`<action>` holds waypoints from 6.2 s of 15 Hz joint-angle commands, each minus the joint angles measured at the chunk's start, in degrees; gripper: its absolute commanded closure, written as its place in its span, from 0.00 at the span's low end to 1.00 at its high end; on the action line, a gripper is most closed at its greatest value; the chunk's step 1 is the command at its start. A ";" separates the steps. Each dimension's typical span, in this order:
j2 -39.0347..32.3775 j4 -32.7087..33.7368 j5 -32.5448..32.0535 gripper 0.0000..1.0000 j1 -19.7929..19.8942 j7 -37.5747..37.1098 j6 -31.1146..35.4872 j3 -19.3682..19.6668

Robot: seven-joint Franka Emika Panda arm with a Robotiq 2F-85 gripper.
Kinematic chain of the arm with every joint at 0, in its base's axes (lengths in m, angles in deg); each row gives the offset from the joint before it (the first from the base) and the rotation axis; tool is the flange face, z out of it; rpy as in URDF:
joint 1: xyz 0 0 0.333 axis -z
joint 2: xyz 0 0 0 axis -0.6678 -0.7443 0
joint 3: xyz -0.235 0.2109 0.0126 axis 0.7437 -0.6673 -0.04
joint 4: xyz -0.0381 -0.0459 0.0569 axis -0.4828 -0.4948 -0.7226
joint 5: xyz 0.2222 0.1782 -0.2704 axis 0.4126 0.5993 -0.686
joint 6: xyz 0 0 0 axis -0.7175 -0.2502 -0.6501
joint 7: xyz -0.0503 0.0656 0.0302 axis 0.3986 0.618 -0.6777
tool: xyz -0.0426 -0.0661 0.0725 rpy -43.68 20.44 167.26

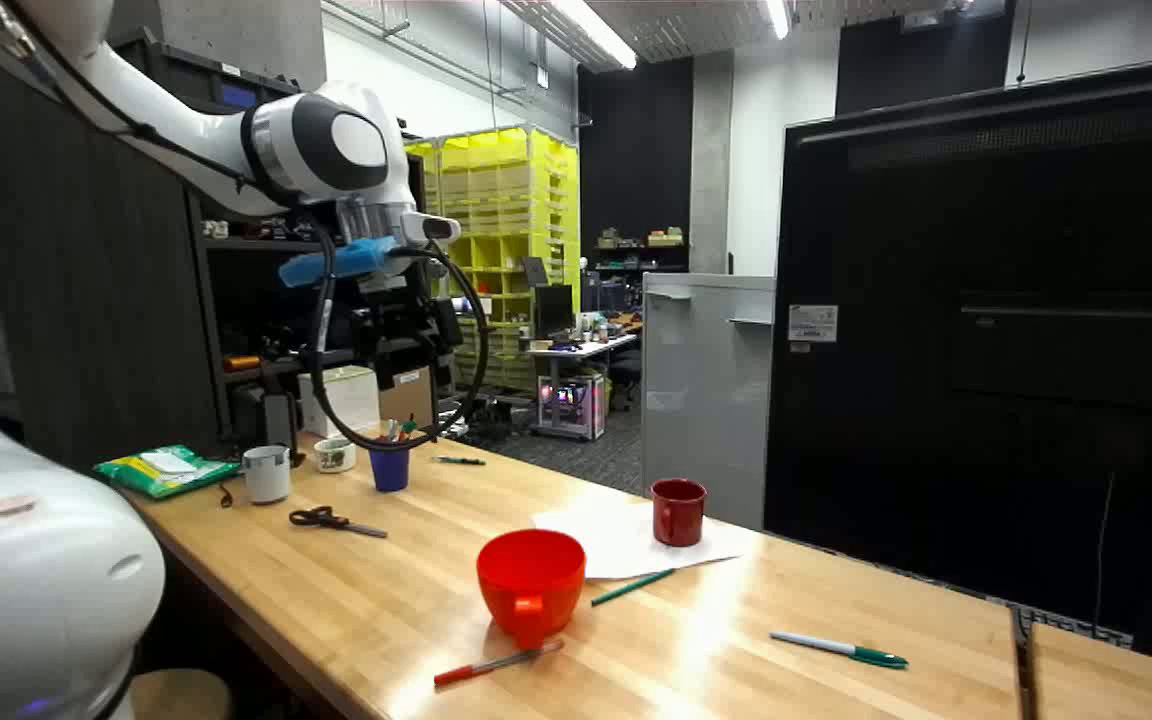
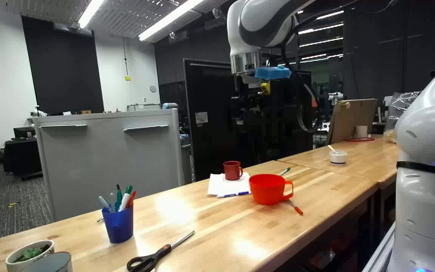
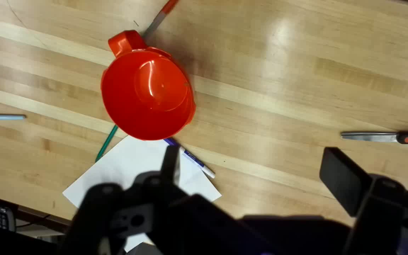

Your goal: Put the pen inside cup

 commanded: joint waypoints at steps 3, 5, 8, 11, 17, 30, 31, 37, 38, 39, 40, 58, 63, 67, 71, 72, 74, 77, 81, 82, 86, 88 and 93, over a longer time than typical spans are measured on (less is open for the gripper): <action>-0.15 0.14 -0.54 0.00 -1.04 -0.47 -0.18 0.86; -0.22 0.79 1.27 0.00 -0.08 -1.84 1.01 2.55; -0.76 2.38 2.81 0.00 2.71 -4.69 2.71 6.28; -2.25 4.63 3.99 0.00 6.19 -5.84 4.18 10.56; -4.61 6.01 4.26 0.00 11.12 -6.29 8.84 14.87; -16.64 10.18 2.64 0.00 16.62 -15.77 22.38 17.39; -18.63 10.89 2.37 0.00 17.46 -17.07 24.45 17.79; -29.98 17.78 4.85 0.00 18.93 -19.63 26.70 21.52; -27.12 14.30 3.44 0.00 18.51 -18.62 28.58 21.51; -28.70 15.48 4.04 0.00 18.44 -18.61 28.46 22.00; -29.78 16.36 4.26 0.00 18.39 -18.61 28.42 22.27; -51.45 33.74 14.24 0.00 19.70 -23.34 10.65 27.11; -57.51 39.44 16.95 0.00 20.73 -26.05 7.31 28.22; -61.52 42.82 18.69 0.00 22.11 -27.04 7.30 28.44; -65.06 45.05 20.82 0.00 23.67 -26.07 8.97 27.88; -65.82 45.46 21.33 0.00 23.94 -25.80 9.46 27.73; -66.76 46.00 22.17 0.00 24.09 -25.48 10.67 27.56; -67.97 46.72 22.94 0.00 24.00 -25.94 12.44 27.43; -68.96 46.57 23.70 0.00 23.89 -26.77 13.85 27.51; -69.34 46.64 23.64 0.00 23.87 -26.90 14.26 27.57; -70.69 46.66 23.51 0.00 23.93 -27.58 15.46 27.65; -71.40 46.78 23.42 0.00 23.94 -27.95 15.76 27.70; -72.40 46.71 23.34 0.27 23.94 -28.67 16.68 27.81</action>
